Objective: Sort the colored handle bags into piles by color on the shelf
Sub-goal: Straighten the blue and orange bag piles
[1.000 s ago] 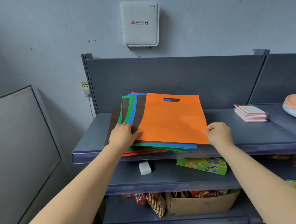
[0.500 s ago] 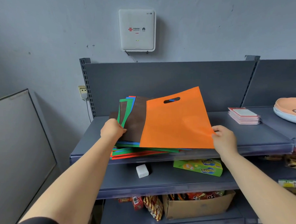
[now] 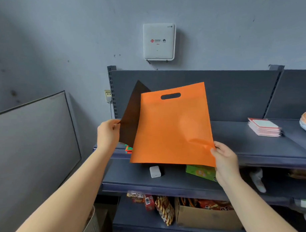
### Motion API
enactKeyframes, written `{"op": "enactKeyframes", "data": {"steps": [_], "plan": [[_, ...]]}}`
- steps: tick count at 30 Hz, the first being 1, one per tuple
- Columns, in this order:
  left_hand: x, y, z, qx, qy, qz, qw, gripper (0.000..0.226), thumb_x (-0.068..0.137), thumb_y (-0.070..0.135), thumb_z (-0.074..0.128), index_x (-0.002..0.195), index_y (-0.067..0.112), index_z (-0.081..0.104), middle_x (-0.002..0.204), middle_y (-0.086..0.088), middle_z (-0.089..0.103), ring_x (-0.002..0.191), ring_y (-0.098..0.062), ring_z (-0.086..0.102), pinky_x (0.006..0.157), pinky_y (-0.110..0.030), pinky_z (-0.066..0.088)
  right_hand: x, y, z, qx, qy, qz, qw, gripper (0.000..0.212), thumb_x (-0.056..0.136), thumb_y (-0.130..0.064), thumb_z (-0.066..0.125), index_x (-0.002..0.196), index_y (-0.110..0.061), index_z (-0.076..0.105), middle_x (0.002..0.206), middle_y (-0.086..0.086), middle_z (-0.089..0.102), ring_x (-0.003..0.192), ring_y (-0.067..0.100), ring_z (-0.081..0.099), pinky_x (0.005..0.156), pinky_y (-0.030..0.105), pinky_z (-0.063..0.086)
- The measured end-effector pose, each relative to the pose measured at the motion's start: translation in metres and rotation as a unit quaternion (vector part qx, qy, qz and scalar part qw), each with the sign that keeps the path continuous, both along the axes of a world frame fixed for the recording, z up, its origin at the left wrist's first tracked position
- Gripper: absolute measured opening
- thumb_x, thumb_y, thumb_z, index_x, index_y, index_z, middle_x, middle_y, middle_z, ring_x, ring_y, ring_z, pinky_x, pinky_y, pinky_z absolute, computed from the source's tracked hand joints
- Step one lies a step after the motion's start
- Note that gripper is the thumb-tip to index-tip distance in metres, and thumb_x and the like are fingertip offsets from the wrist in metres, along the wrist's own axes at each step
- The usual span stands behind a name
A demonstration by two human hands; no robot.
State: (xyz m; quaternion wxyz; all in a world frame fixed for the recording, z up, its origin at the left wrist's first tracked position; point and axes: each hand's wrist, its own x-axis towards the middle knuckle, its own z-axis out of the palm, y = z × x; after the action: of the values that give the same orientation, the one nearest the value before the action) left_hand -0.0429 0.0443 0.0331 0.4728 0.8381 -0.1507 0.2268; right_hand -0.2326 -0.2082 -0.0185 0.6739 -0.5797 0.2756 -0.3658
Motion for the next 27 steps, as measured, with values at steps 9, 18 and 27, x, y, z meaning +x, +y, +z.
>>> {"op": "enactKeyframes", "data": {"steps": [9, 18, 27], "plan": [[-0.126, 0.101, 0.0, -0.223, -0.026, 0.116, 0.968, 0.02, 0.091, 0.003, 0.057, 0.106, 0.005, 0.07, 0.093, 0.001, 0.066, 0.077, -0.003, 0.06, 0.071, -0.01, 0.045, -0.02, 0.07, 0.0, 0.099, -0.08, 0.156, 0.98, 0.03, 0.095, -0.003, 0.051, 0.121, -0.015, 0.06, 0.105, 0.002, 0.068, 0.097, 0.014, 0.063, 0.084, 0.03, 0.049], [-0.265, 0.221, -0.011, -0.327, -0.069, 0.263, 0.905, 0.014, 0.092, 0.002, 0.058, 0.098, 0.01, 0.067, 0.094, -0.006, 0.069, 0.08, -0.008, 0.062, 0.08, -0.022, 0.051, -0.023, 0.187, -0.001, 0.149, -0.076, 0.363, 0.917, 0.025, 0.095, -0.003, 0.051, 0.099, -0.024, 0.064, 0.091, -0.008, 0.072, 0.081, 0.007, 0.067, 0.068, 0.022, 0.057], [-0.368, 0.328, -0.027, -0.356, -0.08, 0.418, 0.832, 0.015, 0.092, 0.001, 0.057, 0.105, 0.004, 0.064, 0.1, -0.009, 0.066, 0.09, -0.017, 0.062, 0.089, -0.028, 0.049, -0.046, 0.324, 0.004, 0.213, -0.052, 0.523, 0.824, 0.032, 0.096, 0.001, 0.044, 0.094, -0.024, 0.064, 0.078, -0.011, 0.073, 0.07, 0.003, 0.069, 0.061, 0.017, 0.057]]}}
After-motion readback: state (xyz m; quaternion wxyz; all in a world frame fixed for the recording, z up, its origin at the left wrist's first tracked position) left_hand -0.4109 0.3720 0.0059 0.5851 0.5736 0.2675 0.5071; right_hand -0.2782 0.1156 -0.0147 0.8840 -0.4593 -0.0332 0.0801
